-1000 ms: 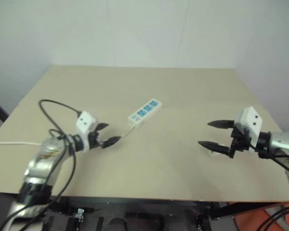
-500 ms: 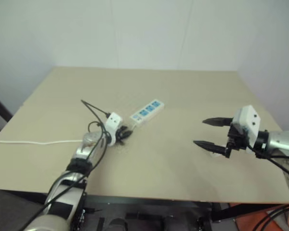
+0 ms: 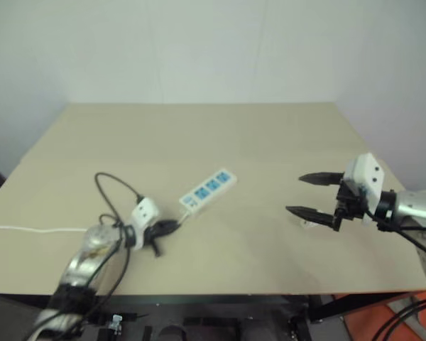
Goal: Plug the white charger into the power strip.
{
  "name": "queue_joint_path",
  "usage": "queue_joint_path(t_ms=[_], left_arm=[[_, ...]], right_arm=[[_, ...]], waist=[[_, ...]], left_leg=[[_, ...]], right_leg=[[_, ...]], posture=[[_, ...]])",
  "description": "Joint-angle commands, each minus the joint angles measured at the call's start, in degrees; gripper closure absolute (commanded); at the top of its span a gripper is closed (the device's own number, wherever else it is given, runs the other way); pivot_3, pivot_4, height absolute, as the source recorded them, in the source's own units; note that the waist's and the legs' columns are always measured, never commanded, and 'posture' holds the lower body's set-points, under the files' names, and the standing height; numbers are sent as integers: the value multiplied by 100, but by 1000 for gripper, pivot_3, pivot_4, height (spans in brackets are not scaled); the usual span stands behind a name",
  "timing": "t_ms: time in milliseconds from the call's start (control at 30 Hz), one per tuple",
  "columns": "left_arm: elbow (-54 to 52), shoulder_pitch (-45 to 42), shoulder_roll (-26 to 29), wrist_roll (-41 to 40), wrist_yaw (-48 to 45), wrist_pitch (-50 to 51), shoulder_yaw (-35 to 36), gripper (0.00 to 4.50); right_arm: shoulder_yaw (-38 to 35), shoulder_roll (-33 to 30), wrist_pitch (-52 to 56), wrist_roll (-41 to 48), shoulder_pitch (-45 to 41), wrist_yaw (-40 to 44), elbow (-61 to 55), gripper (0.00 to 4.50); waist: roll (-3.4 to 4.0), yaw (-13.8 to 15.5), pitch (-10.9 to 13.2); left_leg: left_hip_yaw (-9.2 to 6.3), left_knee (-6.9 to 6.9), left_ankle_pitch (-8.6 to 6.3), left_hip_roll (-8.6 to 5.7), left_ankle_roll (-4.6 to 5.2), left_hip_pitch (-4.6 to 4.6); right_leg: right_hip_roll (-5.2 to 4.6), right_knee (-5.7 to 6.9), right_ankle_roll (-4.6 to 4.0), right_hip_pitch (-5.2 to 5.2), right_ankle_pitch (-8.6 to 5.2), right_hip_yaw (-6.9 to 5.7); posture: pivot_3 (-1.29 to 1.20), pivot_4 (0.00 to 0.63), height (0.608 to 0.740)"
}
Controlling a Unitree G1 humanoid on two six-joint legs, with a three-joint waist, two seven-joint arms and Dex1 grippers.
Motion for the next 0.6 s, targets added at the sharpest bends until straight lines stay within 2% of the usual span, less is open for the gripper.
queue_joint_path(t_ms=[33,133,233,333,400,467,500,600], left_arm=[[-533,432,211,-196,39,338,267,4444],[-441,406,244,-113,133,172,329,3596],[-586,316,236,-412,-66,169,428,2657],[-785,373,381,-784,-501,134,604,1677],[-924,402,495,-1090,-818,182,744,951],[-799,283,294,-1101,-776,-205,782,360],[-679,193,173,-1054,-742,-389,765,107],[-29,-233,-234,-652,-562,-974,535,29]], right_arm=[[-28,-31,-196,14,-175,70,23,0],[66,5,-224,2,-306,99,98,0],[106,20,-233,-1,-387,123,127,0],[88,3,-243,13,-363,125,114,0],[76,-5,-261,9,-328,123,108,0],[58,4,-253,28,-309,103,76,0],[56,14,-241,41,-317,88,64,0],[83,42,-206,58,-365,34,25,0]], waist=[[0,40,0],[0,98,1],[0,99,1],[0,94,1],[0,93,2],[1,92,3],[1,94,3],[-1,140,4]], left_leg=[[0,0,0,2,0,0],[1,3,3,2,4,8],[2,2,3,4,4,2],[2,5,3,3,4,-52],[1,9,3,3,4,-78],[1,8,3,3,4,-74],[1,8,3,2,4,-70],[2,13,6,1,7,-59]], right_leg=[[1,-3,4,1,-2,0],[2,-3,3,6,-1,-4],[3,-8,3,4,-1,-5],[2,-7,-2,-46,4,-3],[2,7,-42,-76,28,-4],[2,11,-43,-76,28,-4],[2,11,-42,-72,27,-4],[2,3,-5,-55,10,-6]], posture=[[0,150,740],[0,150,740],[0,150,740],[0,150,740],[0,150,740],[0,150,740],[0,150,740],[0,150,740]])
